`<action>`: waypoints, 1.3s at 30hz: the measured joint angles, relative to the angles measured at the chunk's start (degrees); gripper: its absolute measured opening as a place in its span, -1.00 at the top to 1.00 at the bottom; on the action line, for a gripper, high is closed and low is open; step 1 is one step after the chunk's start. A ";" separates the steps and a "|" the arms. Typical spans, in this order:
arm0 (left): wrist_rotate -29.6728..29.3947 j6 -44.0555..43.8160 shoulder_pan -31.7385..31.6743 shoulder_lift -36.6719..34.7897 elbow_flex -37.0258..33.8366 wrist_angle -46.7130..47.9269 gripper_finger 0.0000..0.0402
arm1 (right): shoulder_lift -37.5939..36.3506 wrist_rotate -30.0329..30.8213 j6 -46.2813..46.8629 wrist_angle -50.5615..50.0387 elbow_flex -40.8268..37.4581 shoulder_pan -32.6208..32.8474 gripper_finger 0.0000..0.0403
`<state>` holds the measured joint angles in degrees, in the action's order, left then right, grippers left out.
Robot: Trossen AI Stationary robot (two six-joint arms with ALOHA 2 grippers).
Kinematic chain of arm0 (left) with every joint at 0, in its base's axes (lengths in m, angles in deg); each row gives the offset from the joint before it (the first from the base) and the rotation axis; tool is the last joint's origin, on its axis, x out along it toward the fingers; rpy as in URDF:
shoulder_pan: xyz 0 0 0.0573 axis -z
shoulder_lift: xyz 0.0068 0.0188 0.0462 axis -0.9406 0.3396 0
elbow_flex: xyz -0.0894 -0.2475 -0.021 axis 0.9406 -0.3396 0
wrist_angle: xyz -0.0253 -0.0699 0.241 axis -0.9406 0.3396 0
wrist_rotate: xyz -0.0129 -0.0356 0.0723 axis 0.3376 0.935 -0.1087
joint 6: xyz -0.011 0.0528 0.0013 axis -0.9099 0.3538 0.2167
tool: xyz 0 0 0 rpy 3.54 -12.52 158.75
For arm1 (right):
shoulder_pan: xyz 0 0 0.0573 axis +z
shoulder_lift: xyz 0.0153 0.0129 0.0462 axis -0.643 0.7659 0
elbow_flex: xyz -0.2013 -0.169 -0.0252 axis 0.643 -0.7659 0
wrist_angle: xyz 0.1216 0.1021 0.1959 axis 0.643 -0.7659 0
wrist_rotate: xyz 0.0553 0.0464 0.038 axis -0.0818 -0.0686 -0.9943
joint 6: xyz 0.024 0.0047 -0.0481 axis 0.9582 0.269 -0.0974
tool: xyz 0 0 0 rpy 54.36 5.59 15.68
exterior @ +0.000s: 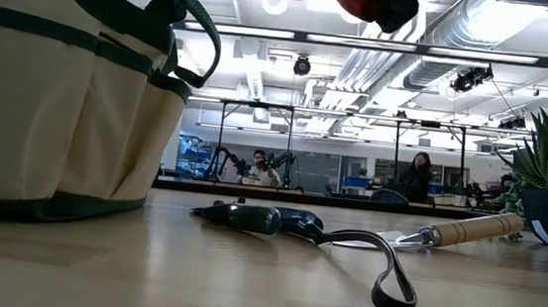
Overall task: Pick & Place Garden tools in Gardening bag
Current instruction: Put the red gloves into the brown gardening bag
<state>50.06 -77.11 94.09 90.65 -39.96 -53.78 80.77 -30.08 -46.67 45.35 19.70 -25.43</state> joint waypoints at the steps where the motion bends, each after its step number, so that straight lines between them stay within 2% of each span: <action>1: -1.42 0.04 0.62 -0.17 -0.02 0.40 0.95 | -0.48 0.03 0.07 -0.64 0.00 0.00 -0.04; 6: -11.06 0.47 5.70 -1.13 -0.11 2.18 0.95 | -2.74 0.68 0.05 -5.17 0.11 -0.02 -0.20; 12: -24.06 -1.02 14.12 -3.22 2.04 7.18 0.95 | -3.31 4.94 -0.66 -11.26 0.11 -0.02 -0.21; 14: -26.78 0.35 16.80 -3.23 3.93 8.50 0.95 | -3.27 6.63 -1.95 -12.39 0.11 -0.11 -0.21; 21: -47.35 -3.13 26.67 -3.40 11.80 19.68 0.95 | -3.05 8.52 -8.25 -12.41 0.11 -0.11 -0.21; 25: -57.85 -7.38 31.24 -3.40 12.96 22.08 0.95 | -3.02 8.62 -10.30 -10.90 0.09 -0.11 -0.21; 31: -62.54 -15.83 35.14 -3.33 11.24 24.70 0.95 | -3.02 8.77 -10.69 -8.74 0.09 -1.49 -0.21; 39: -62.73 -28.34 35.34 -3.33 7.58 29.99 0.95 | -3.00 6.79 -7.78 -8.65 0.07 -3.86 -0.21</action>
<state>-12.67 -105.45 129.43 87.32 -32.38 -23.79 77.76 -23.29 -54.45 36.71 19.77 -29.29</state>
